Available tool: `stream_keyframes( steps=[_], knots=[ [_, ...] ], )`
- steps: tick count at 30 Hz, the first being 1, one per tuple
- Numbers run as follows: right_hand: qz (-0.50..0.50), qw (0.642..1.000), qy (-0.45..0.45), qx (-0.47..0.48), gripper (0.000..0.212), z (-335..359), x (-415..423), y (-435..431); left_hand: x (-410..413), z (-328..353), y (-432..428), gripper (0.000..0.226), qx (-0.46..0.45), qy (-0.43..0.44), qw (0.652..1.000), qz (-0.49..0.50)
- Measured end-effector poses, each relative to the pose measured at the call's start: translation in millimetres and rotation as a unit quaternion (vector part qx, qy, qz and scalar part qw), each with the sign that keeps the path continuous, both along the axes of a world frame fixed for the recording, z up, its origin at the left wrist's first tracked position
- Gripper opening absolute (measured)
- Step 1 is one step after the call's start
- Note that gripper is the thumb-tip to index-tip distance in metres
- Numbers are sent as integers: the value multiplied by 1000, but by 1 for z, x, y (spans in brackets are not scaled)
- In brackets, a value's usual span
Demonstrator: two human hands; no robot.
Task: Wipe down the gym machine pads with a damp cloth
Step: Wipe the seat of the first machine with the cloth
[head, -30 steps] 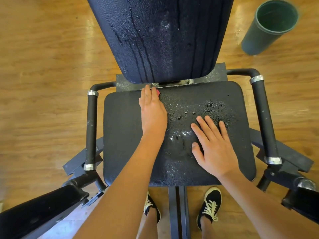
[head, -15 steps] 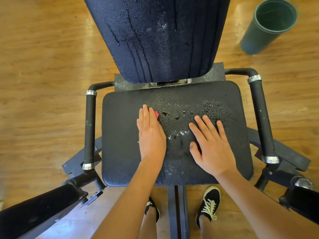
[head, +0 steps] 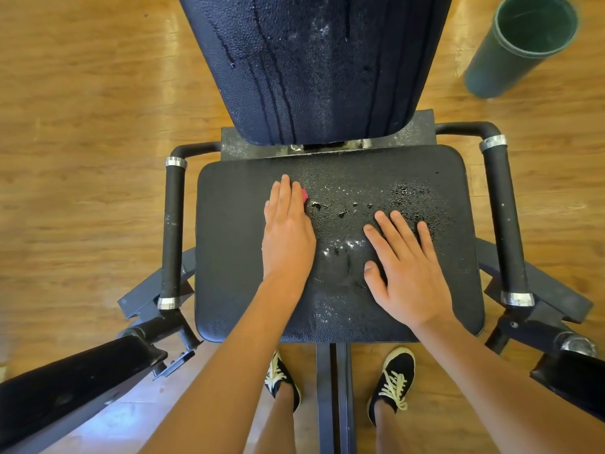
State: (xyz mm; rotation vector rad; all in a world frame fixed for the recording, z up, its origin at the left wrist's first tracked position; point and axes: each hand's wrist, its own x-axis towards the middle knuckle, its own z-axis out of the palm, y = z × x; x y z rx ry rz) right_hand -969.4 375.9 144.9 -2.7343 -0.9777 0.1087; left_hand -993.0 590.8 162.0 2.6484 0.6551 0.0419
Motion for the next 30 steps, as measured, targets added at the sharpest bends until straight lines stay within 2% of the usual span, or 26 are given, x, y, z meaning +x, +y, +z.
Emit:
stream_keyframes(
  steps=[8,13,21,30],
  knots=[
    [-2,1000,5,-3,58,1,0,2,-53,3,-21,51,-11,14,1000,-1],
    [-5,1000,5,-5,58,3,0,4,-43,3,-17,49,20,5,1000,-7],
    [-4,1000,-4,0,57,2,0,2,-6,0,-6,47,-3,3,1000,16],
    [-3,1000,1,8,57,2,0,3,-75,5,-35,46,-13,4,1000,4]
  ],
)
